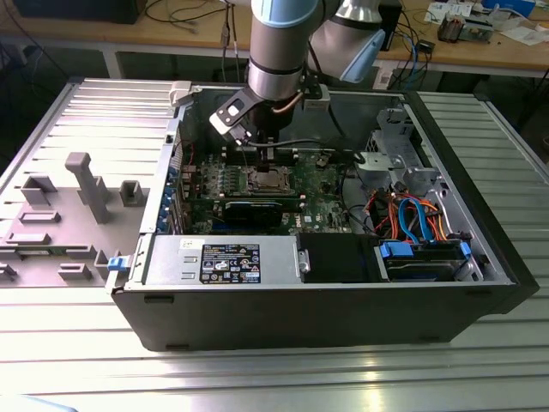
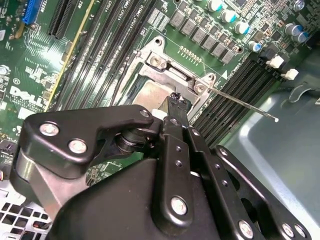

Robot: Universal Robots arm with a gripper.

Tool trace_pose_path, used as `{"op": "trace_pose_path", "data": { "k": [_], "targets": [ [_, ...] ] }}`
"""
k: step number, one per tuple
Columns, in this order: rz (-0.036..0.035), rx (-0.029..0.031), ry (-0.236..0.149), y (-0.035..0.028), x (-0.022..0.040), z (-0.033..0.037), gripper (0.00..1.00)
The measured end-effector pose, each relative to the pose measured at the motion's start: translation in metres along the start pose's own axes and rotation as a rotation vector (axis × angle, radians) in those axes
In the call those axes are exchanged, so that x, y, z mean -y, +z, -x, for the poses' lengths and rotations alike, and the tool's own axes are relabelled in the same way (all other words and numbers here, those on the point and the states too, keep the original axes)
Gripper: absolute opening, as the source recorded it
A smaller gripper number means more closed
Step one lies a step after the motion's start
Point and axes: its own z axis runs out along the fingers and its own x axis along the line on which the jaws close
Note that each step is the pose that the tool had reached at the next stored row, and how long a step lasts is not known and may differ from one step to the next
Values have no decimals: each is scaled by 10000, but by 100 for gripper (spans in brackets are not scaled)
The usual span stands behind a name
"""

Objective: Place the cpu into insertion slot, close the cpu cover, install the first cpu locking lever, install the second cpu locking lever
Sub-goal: 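Close the cpu cover, then install the first cpu locking lever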

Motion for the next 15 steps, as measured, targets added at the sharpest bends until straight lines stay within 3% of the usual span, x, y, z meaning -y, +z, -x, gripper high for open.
{"op": "trace_pose_path", "data": {
  "k": [8,15],
  "targets": [
    [1,-10,1,-113,4,-9,11],
    [2,-11,0,-118,4,-9,11]
  ]
}}
